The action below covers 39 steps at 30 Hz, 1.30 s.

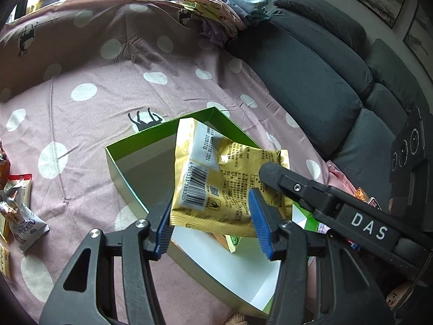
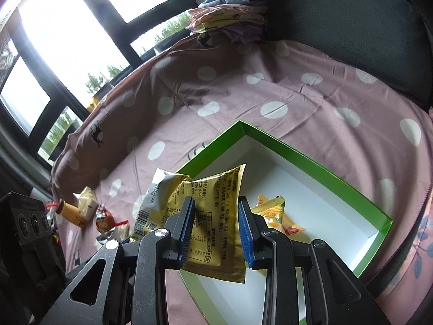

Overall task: Organize snacks
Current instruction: 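Lower the yellow bag into the green box and open the right gripper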

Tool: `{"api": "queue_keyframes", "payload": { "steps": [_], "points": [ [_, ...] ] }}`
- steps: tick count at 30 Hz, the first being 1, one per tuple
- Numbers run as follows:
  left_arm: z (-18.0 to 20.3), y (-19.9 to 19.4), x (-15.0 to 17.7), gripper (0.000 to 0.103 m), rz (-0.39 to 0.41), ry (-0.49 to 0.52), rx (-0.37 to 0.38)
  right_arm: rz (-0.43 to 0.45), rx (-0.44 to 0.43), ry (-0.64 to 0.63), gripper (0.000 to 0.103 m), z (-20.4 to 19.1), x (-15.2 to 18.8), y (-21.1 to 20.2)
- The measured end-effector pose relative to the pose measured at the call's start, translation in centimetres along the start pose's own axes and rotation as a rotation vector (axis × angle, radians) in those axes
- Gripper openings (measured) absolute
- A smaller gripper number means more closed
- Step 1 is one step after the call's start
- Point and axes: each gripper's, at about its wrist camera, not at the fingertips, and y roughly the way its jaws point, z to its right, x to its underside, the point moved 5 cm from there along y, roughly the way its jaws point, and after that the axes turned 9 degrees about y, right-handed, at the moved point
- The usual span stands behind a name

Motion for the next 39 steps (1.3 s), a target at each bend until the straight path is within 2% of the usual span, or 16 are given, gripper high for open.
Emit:
{"api": "queue_keyframes", "payload": {
  "steps": [23, 39],
  "points": [
    [-0.4, 3.8, 0.9, 0.051, -0.098, -0.053, 0.046, -0.060, 0.099, 0.049, 0.033, 2.7, -0.1, 2.3],
    [-0.1, 4.9, 1.0, 0.051, -0.132, -0.039, 0.049, -0.080, 0.132, 0.077, 0.033, 3.8, -0.1, 2.9]
  ]
}}
